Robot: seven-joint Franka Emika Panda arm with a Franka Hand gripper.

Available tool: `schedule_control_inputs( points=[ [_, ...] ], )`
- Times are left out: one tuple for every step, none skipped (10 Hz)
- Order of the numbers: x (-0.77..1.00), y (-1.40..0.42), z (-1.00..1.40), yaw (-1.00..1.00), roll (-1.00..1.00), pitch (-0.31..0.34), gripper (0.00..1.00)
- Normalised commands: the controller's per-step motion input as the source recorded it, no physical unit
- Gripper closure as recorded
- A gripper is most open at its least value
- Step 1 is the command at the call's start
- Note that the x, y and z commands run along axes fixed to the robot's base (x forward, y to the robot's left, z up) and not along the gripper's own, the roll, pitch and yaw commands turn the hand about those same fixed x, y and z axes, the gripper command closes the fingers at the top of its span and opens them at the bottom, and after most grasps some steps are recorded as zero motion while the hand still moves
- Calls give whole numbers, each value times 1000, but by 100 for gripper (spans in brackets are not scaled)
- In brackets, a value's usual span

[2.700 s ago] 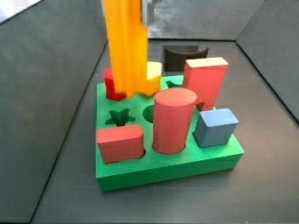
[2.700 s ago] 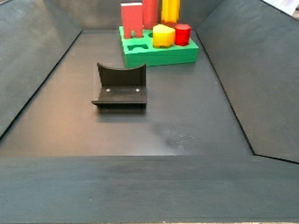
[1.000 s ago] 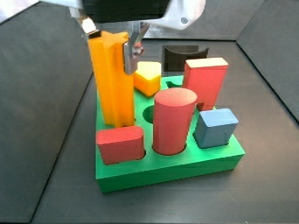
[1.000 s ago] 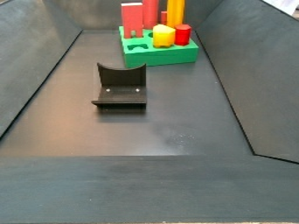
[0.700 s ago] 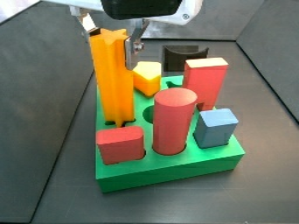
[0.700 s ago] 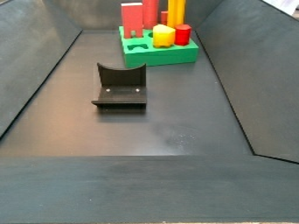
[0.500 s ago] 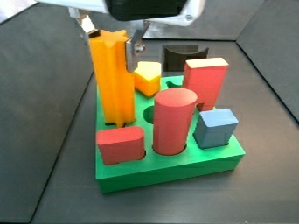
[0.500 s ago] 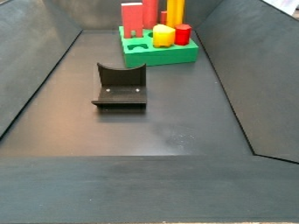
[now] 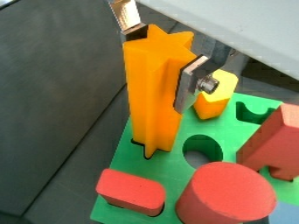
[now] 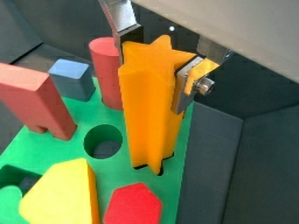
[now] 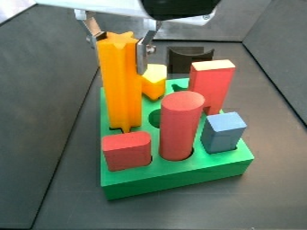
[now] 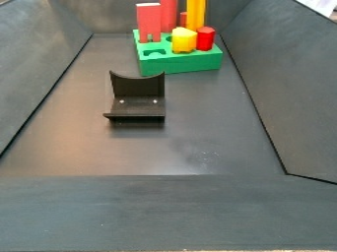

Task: Pick up the star object. Move up. Place the star object on the fixture. Regrasp the star object. Move to above the board. Insert the star object.
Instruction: Insert the star object.

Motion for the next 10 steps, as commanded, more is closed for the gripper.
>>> schedule_control_inputs(
  points=[
    [226, -149, -606, 463, 19, 61, 100],
    [214, -171, -571, 246, 0, 34, 100],
    [117, 0, -671, 0, -30, 0, 100],
    [60, 0, -674, -54, -74, 0, 100],
    [-11, 86, -783, -9, -61, -61, 100],
    [-194, 103, -949, 0, 50, -164, 100],
    [-206, 126, -963, 0, 66, -156, 100],
    [-254, 0, -737, 0, 0, -270, 100],
    [0, 0, 0, 0, 4, 0, 100],
    [0, 0, 0, 0, 0, 0, 100]
  ],
)
